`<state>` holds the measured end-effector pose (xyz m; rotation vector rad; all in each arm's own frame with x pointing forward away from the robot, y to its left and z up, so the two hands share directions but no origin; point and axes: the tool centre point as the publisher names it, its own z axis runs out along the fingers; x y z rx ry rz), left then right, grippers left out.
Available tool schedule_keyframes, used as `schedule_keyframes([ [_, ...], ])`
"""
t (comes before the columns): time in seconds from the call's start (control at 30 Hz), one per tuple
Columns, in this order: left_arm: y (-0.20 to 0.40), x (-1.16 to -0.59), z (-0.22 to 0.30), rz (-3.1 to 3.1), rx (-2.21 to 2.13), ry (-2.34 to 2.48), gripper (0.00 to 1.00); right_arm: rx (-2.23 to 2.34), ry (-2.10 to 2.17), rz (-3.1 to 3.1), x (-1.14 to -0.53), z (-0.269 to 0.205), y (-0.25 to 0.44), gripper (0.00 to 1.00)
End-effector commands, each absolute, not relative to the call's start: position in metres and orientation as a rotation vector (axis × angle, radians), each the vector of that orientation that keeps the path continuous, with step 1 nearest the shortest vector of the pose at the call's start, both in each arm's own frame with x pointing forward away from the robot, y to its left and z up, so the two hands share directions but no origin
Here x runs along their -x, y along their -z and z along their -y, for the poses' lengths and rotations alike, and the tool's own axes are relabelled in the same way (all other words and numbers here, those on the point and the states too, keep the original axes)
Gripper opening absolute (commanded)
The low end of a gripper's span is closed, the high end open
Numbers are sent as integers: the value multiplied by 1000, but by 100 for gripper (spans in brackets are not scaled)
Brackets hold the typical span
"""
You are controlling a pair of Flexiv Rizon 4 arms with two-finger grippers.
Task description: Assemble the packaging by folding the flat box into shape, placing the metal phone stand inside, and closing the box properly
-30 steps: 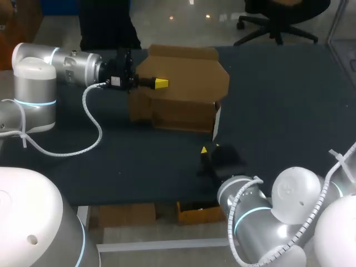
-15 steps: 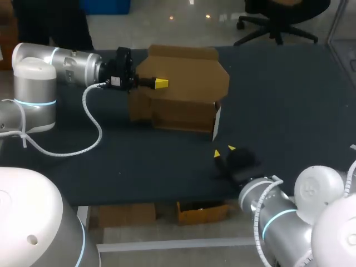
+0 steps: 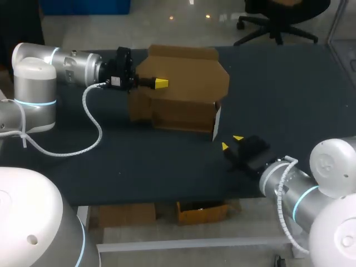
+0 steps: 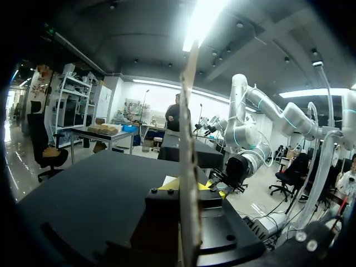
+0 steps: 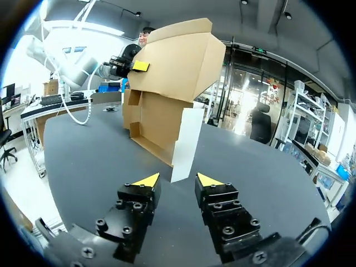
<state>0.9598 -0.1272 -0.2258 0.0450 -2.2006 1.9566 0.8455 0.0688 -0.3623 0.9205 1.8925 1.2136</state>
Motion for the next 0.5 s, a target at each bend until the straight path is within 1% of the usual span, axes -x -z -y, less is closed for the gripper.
schedule_keyframes([
  [0.03,229,-960,126,2201,-43,-1954,0,-760,-1381,-2097,-851,-59,363,38],
  [0.2,229,-960,126,2201,-43,-1954,0,-654,-1379,-2170,-852,-61,366,41],
  [0.4,229,-960,126,2201,-43,-1954,0,-599,-1384,-2231,-856,-68,369,41],
  [0.5,229,-960,126,2201,-43,-1954,0,-614,-1405,-2225,-858,-71,369,44],
])
